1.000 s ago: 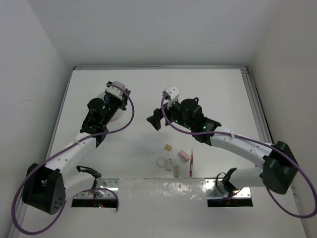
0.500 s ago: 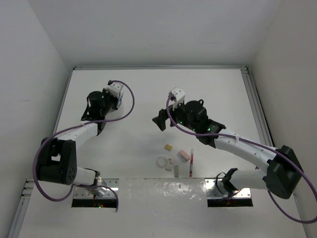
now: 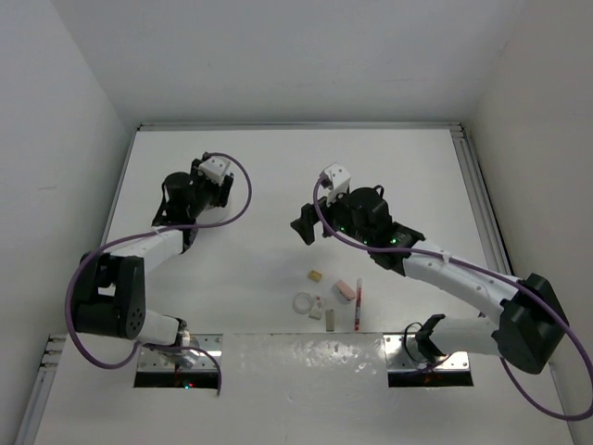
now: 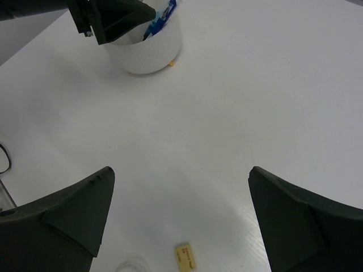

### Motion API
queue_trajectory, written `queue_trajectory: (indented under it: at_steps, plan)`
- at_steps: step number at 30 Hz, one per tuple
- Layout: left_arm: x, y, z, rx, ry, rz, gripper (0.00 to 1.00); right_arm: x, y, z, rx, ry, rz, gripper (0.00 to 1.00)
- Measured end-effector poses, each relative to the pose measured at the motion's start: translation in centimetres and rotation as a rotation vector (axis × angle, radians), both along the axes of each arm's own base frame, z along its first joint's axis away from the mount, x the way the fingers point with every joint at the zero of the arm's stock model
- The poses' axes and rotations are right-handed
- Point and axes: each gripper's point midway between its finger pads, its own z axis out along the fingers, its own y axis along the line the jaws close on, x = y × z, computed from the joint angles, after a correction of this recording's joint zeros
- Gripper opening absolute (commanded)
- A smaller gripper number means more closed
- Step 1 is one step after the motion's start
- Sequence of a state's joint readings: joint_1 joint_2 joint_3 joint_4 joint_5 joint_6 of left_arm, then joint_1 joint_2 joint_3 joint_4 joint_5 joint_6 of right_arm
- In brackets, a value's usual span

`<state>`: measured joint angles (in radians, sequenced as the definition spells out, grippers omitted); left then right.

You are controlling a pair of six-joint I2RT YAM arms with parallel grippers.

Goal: Sort the stationery into containers
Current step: Place the pen in the storage box.

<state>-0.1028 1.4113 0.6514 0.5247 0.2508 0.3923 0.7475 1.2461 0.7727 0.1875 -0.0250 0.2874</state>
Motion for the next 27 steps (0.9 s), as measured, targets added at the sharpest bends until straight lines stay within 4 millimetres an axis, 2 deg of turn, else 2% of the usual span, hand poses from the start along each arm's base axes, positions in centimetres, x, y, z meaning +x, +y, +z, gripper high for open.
queue_trajectory:
  at_steps: [1,4,7,10,11,12,14,15,16,17,18,19,20,21,22,23,26,27]
  plan:
    - [0.0,0.0,0.0,-0.001,0.0,0.001,0.65,-0.1,-0.1,0.0,-0.002,0.002,0.0,0.99]
    - [-0.3,0.0,0.4,-0.009,-0.004,0.004,0.71,-0.2,-0.6,0.3,-0.007,0.0,-0.018,0.99]
    - [-0.7,-0.1,1.3,-0.027,-0.003,0.007,0.74,-0.2,-1.5,0.9,-0.003,0.001,-0.061,0.99]
    - [-1.1,-0.8,3.9,-0.069,-0.023,0.005,0.73,0.4,-3.5,1.4,0.013,0.024,-0.182,0.99]
    - [-1.2,-1.3,4.9,-0.085,-0.034,0.001,0.71,0.7,-4.5,1.2,0.013,0.046,-0.236,0.95]
    - [-1.4,-2.0,6.2,-0.1,-0.052,-0.011,0.7,1.1,-5.7,0.8,0.007,0.072,-0.296,0.9]
    - [-1.9,-3.7,8.3,-0.131,-0.067,-0.044,0.7,1.5,-8.0,-0.4,-0.022,0.13,-0.404,0.72]
    - [-2.2,-4.6,9.1,-0.147,-0.068,-0.06,0.69,1.5,-9.3,-1.2,-0.044,0.162,-0.458,0.42]
    - [-2.5,-5.3,9.7,-0.165,-0.064,-0.067,0.69,1.2,-10.4,-1.9,-0.076,0.188,-0.497,0.23]
    - [-2.8,-6.0,10.0,-0.181,-0.055,-0.074,0.69,0.7,-11.2,-2.7,-0.104,0.22,-0.526,0.12]
    - [-3.1,-6.5,10.1,-0.191,-0.045,-0.078,0.69,0.0,-11.8,-3.4,-0.125,0.252,-0.544,0.07]
    - [-3.4,-6.8,9.9,-0.198,-0.029,-0.077,0.69,-0.8,-12.1,-4.1,-0.146,0.283,-0.555,0.08]
    - [-3.7,-7.0,9.6,-0.201,-0.011,-0.075,0.69,-1.7,-12.3,-4.8,-0.163,0.309,-0.558,0.15]
    - [-3.9,-7.1,9.3,-0.201,0.001,-0.071,0.69,-2.8,-12.4,-5.6,-0.179,0.337,-0.551,0.23]
    - [-4.2,-7.2,8.9,-0.199,0.012,-0.066,0.69,-4.3,-12.2,-6.7,-0.204,0.367,-0.531,0.39]
    - [-4.4,-7.1,8.6,-0.194,0.021,-0.06,0.69,-5.9,-12.0,-7.9,-0.229,0.398,-0.504,0.46]
    - [-5.0,-6.9,7.8,-0.184,0.041,-0.048,0.69,-11.0,-11.6,-11.4,-0.316,0.498,-0.42,0.56]
    - [-5.1,-6.9,7.5,-0.181,0.047,-0.045,0.69,-12.3,-11.6,-12.2,-0.334,0.523,-0.401,0.56]
